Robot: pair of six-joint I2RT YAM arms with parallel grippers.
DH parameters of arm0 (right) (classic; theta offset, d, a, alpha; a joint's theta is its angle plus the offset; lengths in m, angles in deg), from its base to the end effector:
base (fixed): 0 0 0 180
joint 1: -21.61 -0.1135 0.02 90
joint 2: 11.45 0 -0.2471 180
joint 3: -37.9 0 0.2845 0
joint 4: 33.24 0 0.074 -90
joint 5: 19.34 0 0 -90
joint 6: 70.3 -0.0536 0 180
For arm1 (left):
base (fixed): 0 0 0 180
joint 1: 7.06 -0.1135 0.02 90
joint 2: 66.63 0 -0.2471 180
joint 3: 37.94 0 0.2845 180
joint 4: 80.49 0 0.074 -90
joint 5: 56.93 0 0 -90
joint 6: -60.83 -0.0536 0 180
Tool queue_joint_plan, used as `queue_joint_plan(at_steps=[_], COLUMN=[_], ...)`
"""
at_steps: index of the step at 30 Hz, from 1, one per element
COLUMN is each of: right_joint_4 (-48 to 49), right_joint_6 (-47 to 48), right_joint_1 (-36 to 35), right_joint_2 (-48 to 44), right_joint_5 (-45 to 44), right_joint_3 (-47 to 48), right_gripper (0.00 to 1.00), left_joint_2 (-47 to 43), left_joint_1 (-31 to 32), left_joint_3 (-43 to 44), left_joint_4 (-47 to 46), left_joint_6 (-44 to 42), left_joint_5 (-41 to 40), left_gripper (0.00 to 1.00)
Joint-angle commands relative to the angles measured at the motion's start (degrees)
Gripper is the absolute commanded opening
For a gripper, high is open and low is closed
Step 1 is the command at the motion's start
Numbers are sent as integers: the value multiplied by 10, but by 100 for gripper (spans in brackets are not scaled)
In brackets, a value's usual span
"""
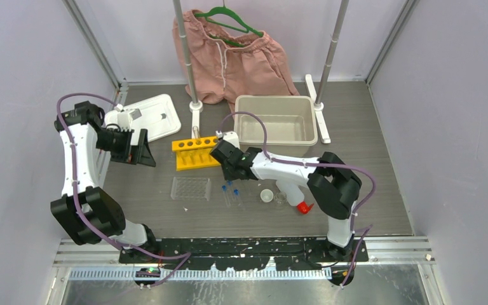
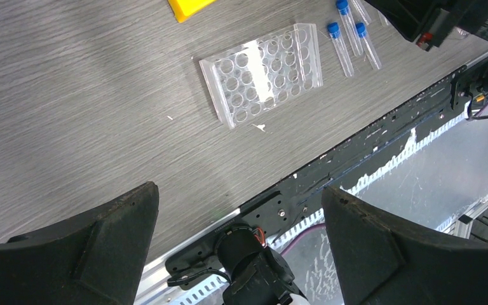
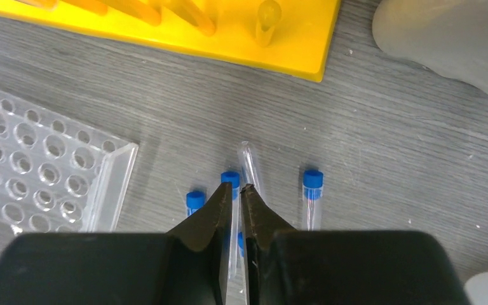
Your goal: Organize the chemistry lab equipment
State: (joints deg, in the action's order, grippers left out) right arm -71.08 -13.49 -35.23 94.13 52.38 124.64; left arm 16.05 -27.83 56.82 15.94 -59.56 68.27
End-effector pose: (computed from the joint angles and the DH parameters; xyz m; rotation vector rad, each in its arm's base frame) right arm 0.2461 0.3459 0.1553 -0.3947 2.4727 0.2449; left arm 0.2712 0.0698 0.3009 0.2686 2.6878 -0.7152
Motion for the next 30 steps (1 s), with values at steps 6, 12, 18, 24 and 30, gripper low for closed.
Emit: queue_joint_plan(at_steps=[6, 12, 18, 24, 30], right_joint_4=[45, 56, 60, 60, 39], right_joint_6=[-12, -12, -15, -16, -15], right_joint_1=[5, 10, 11, 13, 14], right_joint_2=[39, 42, 53, 63, 29], right_joint_5=[-10, -18, -17, -15, -20], right_joint_3=[0, -17, -26, -31, -24], right_gripper=[18, 18, 25, 28, 20], left_joint_2=[-23, -24, -35, -44, -45], left_joint_1=[-4, -4, -4, -4, -4], left_joint_3=[-1, 9, 16, 20, 50], left_joint_4=[-9, -4, 19, 32, 32], left_joint_6=[26, 22, 7, 2, 14], left_joint_5=[28, 14, 22, 36, 72], left_gripper=[100, 100, 100, 100, 100])
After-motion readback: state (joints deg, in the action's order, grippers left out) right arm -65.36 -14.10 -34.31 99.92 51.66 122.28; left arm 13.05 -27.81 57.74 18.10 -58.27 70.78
